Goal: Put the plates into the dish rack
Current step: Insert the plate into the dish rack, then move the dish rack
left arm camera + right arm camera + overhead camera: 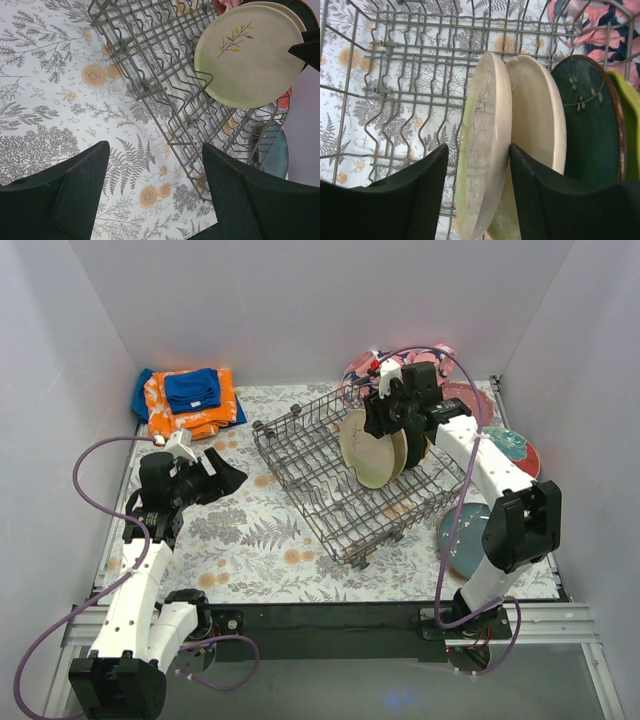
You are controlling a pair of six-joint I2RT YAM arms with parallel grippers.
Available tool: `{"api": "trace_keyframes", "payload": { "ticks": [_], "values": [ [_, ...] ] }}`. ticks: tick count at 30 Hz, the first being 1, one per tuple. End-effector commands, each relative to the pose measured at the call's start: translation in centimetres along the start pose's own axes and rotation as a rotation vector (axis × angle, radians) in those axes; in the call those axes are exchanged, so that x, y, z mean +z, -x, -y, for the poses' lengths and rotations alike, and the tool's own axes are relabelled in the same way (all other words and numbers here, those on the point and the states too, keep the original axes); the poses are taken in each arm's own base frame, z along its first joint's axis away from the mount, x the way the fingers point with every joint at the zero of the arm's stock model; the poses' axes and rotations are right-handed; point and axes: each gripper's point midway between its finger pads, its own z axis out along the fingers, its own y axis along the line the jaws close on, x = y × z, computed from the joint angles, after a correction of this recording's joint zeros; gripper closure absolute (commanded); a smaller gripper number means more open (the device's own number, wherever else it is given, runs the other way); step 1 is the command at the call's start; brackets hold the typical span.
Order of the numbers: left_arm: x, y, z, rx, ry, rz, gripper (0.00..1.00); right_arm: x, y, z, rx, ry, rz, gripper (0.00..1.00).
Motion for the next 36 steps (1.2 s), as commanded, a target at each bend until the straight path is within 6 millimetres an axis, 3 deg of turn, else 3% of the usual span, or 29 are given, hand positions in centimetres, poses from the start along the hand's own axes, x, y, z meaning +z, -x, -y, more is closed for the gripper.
{"api": "trace_keyframes", "payload": {
  "ticks": [1,8,11,13,14,15,20,25,26,28,29,30,31,32,34,36],
  "values": [
    [-1.1,1.7,1.7,0.026,-0.044,0.043,0.27,-5.6,6.4,-1.1,-0.121,-0.019,0.188,0.41],
    [-1.5,2.0,3.8,0.036,-0.138,0.019,0.23,-11.9,7.8,-1.2,-0.226,-0.069,0.296,0.32],
    [-1.1,1.5,4.9,0.015,-0.205,-0.034,0.22,-13.9,7.1,-0.6,-0.229,-0.076,0.316,0.29],
    [-1.1,1.4,5.4,-0.002,-0.231,-0.053,0.22,-14.2,5.7,-0.4,-0.216,-0.061,0.304,0.29],
    [-0.8,1.2,5.3,-0.014,-0.234,-0.070,0.22,-15.4,5.6,0.2,-0.214,-0.076,0.323,0.29],
    [-0.7,1.1,5.4,-0.026,-0.239,-0.082,0.22,-15.2,4.4,0.4,-0.201,-0.066,0.307,0.29],
    [0.2,-0.2,6.0,-0.167,-0.266,-0.190,0.23,-18.4,2.5,1.1,-0.202,-0.061,0.356,0.25],
    [2.5,-2.5,5.9,-0.209,-0.117,-0.247,0.25,-21.0,0.8,2.5,-0.151,-0.107,0.395,0.19],
    [3.1,-4.1,6.9,-0.202,-0.097,-0.307,0.25,-20.9,0.3,2.7,-0.141,-0.109,0.394,0.16],
    [4.4,-4.9,6.0,-0.204,0.010,-0.312,0.26,-21.7,-0.3,3.1,-0.132,-0.131,0.408,0.12],
    [5.1,-6.6,5.5,-0.203,0.064,-0.377,0.26,-21.4,-1.1,3.2,-0.123,-0.133,0.403,0.08],
    [5.8,-6.0,5.1,-0.202,0.133,-0.346,0.26,-21.5,-1.3,3.3,-0.123,-0.140,0.406,0.04],
    [6.2,-6.6,5.2,-0.187,0.166,-0.361,0.26,-21.8,-1.5,3.3,-0.125,-0.150,0.411,0.02],
    [6.8,-7.5,4.2,-0.185,0.237,-0.387,0.26,-21.6,-1.9,3.4,-0.122,-0.159,0.408,0.02],
    [7.6,-7.0,4.1,-0.172,0.305,-0.355,0.26,-21.3,-2.8,4.1,-0.084,-0.199,0.395,0.02],
    [8.2,-8.3,3.6,-0.154,0.373,-0.397,0.26,-20.9,-3.6,4.4,-0.070,-0.204,0.382,0.01]
  ]
}}
